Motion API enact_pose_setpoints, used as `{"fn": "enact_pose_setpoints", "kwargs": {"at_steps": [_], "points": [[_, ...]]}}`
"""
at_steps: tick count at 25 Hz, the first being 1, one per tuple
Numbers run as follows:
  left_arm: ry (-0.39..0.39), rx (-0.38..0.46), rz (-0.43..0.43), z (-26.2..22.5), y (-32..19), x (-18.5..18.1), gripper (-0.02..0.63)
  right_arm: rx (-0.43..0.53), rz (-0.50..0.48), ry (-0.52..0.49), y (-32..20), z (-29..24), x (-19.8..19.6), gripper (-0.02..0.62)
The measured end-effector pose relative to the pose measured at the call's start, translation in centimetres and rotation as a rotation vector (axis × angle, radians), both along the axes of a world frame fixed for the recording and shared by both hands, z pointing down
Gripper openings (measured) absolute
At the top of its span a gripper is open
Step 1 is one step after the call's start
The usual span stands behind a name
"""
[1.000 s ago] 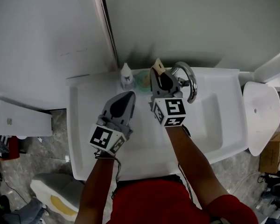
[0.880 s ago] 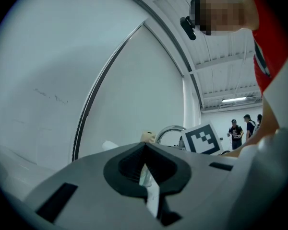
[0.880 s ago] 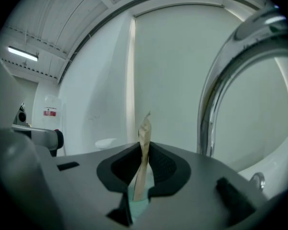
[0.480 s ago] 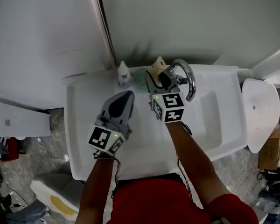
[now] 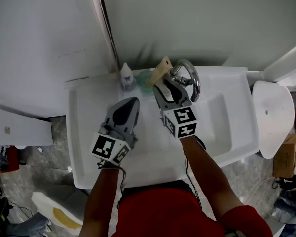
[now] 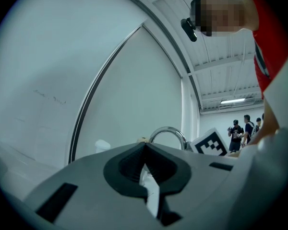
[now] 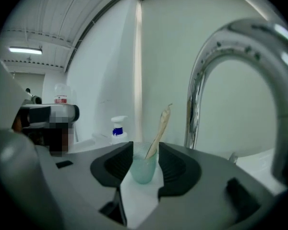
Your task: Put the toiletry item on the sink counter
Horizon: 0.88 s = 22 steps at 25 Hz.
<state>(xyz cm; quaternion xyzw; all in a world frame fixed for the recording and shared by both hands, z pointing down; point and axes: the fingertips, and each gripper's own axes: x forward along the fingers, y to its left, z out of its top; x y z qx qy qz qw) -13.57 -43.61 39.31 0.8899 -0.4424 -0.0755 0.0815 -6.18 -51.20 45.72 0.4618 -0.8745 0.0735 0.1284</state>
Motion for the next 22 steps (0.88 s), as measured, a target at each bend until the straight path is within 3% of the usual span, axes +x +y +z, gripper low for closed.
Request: {"fn": "enact_pose_setpoints", "kwargs": {"at_steps": [4,6,10,18,22], "points": [[-0.009,0.013,0.008,-0.6,1.1,0.3,0.017,0.050,-0.148,-0.004,4.2,-2.0,-1.0,0.149],[-0.022,0.029,0.019,-1.3,2.1,0.5,0.017,0.102,-0.225,-0.010,6.6,-3.8,-1.4,0.076],[-0.055,0.076,0.030,-2.8,4.1,1.2,0.017,0.180,-0.338,-0.064,10.6,-7.2,-1.7,0.042],[-0.063,0.124,0.074,-5.5,8.8,3.4,0.017,0.241,-0.407,-0.213,15.8,-12.1,-1.3,0.029],[-0.036,0.120,0.071,-6.3,10.5,3.9,0.017,0.236,-0.407,-0.219,17.6,-12.1,-0.3,0.029]]}}
